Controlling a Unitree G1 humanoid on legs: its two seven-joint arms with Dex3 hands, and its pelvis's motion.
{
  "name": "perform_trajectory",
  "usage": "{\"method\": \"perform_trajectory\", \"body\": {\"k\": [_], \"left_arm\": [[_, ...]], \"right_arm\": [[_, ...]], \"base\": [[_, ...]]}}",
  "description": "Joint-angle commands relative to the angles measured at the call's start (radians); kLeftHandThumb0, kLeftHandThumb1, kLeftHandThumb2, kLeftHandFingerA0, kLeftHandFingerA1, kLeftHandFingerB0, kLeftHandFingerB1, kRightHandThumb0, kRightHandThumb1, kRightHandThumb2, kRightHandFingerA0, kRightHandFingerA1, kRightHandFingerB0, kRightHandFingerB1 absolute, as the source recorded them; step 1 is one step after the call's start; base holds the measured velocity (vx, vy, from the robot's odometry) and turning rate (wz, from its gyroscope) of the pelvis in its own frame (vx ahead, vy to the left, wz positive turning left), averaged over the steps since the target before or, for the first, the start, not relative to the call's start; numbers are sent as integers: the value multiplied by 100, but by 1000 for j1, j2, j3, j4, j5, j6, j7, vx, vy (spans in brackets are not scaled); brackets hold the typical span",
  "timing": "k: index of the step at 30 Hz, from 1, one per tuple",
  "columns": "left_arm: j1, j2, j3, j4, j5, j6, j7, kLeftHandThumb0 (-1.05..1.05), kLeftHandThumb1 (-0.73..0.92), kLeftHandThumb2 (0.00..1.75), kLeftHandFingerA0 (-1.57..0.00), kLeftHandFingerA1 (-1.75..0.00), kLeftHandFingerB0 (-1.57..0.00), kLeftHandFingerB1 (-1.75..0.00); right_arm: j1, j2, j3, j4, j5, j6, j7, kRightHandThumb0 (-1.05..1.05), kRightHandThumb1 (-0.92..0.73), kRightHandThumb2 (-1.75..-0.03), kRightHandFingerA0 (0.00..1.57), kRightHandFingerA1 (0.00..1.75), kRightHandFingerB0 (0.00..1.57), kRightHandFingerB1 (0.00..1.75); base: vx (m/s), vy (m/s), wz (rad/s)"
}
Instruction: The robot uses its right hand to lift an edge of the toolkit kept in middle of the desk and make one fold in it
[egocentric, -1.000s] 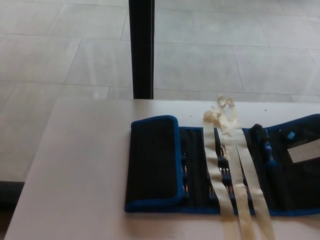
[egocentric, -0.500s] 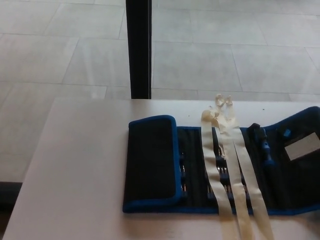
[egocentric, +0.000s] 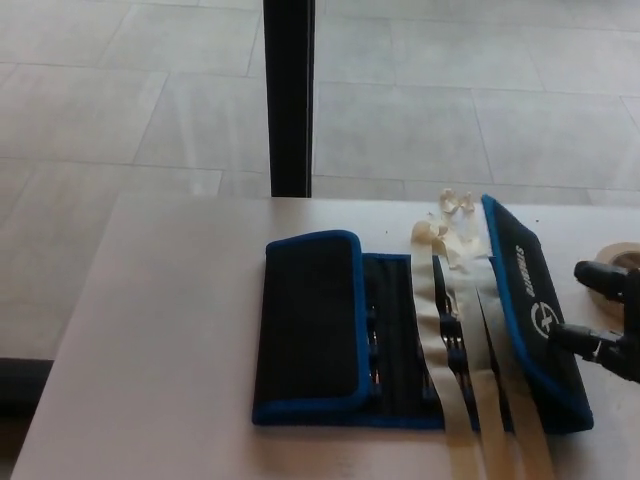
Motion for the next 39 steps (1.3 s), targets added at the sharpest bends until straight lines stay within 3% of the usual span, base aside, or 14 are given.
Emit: {"method": "perform_trajectory", "body": {"k": [1, 6, 16, 17, 18, 19, 25, 31, 32, 34, 35, 37, 38, 39], "left_arm": [[4, 29, -5, 4, 4, -1, -7, -75, 90, 66, -45, -64, -35, -48], [-6, 39, -5, 3, 3, 4, -16, -74, 90, 67, -41, -65, -34, -50], [-22, 43, -20, 5, 17, 6, -14, -75, 90, 67, -46, -65, -35, -48], [-24, 46, -24, 2, 18, 7, -16, -73, 69, 107, -44, -68, -33, -58], [-26, 47, -28, 1, 21, 7, -15, -73, 69, 107, -44, -68, -33, -58], [-29, 48, -28, 1, 19, 8, -13, -75, 90, 67, -46, -65, -36, -50], [-36, 52, -23, 5, 5, 8, -24, -74, 89, 66, -41, -63, -34, -48], [-33, 56, -27, 3, 6, 10, -22, -75, 90, 67, -43, -65, -32, -49], [-32, 55, -25, 3, 4, 9, -21, -75, 70, 107, -41, -67, -30, -57], [-32, 55, -25, 4, 4, 9, -20, -75, 70, 107, -41, -67, -30, -57], [-32, 56, -24, 2, 2, 9, -22, -75, 90, 67, -42, -64, -34, -50], [-35, 58, -26, 0, 4, 15, -21, -75, 90, 67, -42, -63, -33, -50], [-34, 56, -22, 7, 1, 7, -25, -74, 89, 67, -41, -63, -33, -49], [-35, 56, -15, 9, -5, 15, -21, -75, 89, 66, -41, -63, -33, -48]], "right_arm": [[52, -47, 80, -13, -136, -117, 4, -55, -80, -64, 68, 47, 47, 42], [39, -98, 196, 89, -276, -220, -18, -58, -79, -64, 67, 51, 52, 43], [-41, -88, 331, 265, -386, -333, -49, -60, -77, -63, 70, 57, 54, 44], [-50, -83, 352, 288, -403, -353, -55, -61, -76, -63, 69, 58, 53, 45], [-52, -79, 355, 302, -404, -368, -57, -61, -76, -63, 69, 58, 53, 45], [-55, -78, 363, 310, -407, -372, -56, -63, -76, -63, 68, 59, 52, 45], [-59, -68, 401, 327, -448, -392, -82, -63, -76, -62, 67, 66, 53, 46], [-42, -100, 322, 201, -375, -300, -12, -61, -78, -63, 65, 54, 54, 42], [-42, -109, 287, 161, -345, -270, 5, -61, -78, -64, 64, 52, 52, 40], [-39, -106, 271, 143, -347, -254, 16, -61, -78, -64, 64, 52, 52, 40], [-33, -128, 205, 84, -283, -222, 54, -59, -80, -63, 63, 48, 42, 38], [-26, -139, 153, 46, -255, -213, 74, -57, -80, -64, 64, 47, 41, 39], [-29, -160, 72, -1, -197, -169, 87, -60, -66, -98, 57, 59, 36, 52], [-39, -156, 5, -29, -142, -121, 86, -54, -80, -64, 66, 45, 44, 39]], "base": [[0, 0, 0], [0, 0, 0], [0, 0, 0], [0, 0, 0], [0, 0, 0], [0, 0, 0], [0, 0, 0], [0, 0, 0], [0, 0, 0], [0, 0, 0], [0, 0, 0], [0, 0, 0], [0, 0, 8], [0, 0, 9]]}}
